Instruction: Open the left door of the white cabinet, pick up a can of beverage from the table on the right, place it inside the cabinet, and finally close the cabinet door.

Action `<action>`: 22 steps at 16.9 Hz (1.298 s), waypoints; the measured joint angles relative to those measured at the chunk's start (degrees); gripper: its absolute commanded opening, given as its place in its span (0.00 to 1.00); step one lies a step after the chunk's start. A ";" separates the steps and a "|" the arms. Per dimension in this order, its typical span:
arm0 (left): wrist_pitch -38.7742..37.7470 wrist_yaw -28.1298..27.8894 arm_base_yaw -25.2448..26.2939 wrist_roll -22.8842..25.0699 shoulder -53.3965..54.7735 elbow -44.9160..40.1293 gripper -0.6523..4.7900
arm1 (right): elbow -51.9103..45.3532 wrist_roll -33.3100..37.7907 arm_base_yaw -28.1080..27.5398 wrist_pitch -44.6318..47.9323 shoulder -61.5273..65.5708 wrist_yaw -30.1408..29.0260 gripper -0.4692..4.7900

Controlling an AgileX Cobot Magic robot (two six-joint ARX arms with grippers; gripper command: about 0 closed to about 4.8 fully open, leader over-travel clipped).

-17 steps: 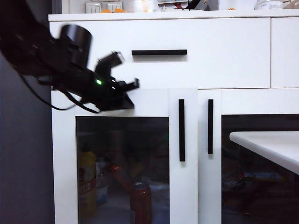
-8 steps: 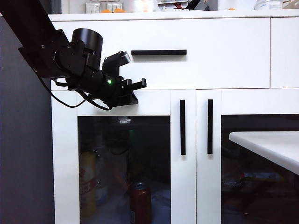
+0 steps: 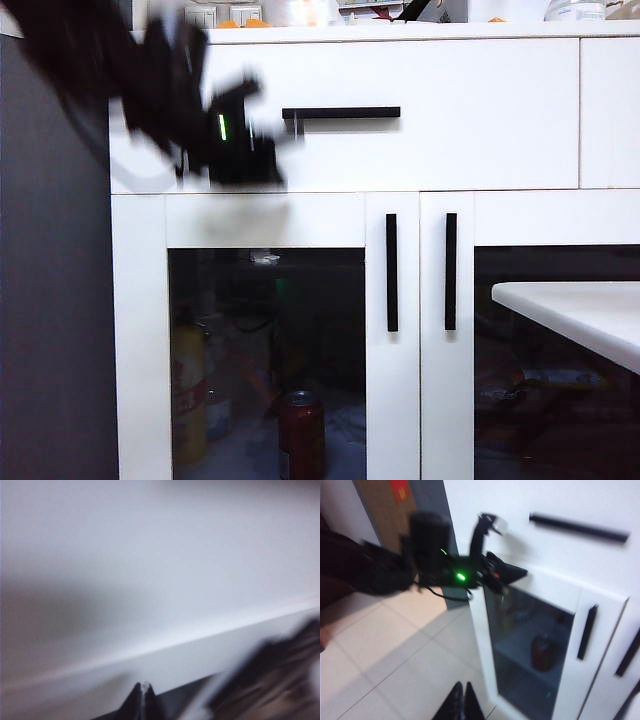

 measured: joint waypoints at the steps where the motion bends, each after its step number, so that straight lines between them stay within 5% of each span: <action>1: -4.81 0.68 -0.35 -0.04 -4.87 -0.33 0.11 | 0.02 -1.33 0.00 -0.87 -2.21 0.81 0.08; 6: -17.59 1.99 -1.42 2.32 -31.87 -6.40 0.11 | 0.02 -3.41 -0.04 -6.54 -12.22 3.23 0.08; 15: -63.12 2.03 -1.42 7.74 -78.68 -9.18 0.11 | -4.00 -4.76 0.02 -18.80 -32.35 3.02 0.08; 18: -68.74 2.01 -1.42 7.26 -91.12 -19.12 0.11 | -13.18 -3.23 0.02 -15.10 -36.00 -2.99 0.08; 20: -65.13 2.25 -1.42 0.55 -97.85 -25.86 0.11 | -21.49 0.13 0.02 -6.93 -36.48 -8.41 0.08; 22: -58.01 2.03 -1.42 -13.35 -100.19 -32.13 0.11 | -28.57 2.29 0.02 2.47 -36.48 -9.75 0.08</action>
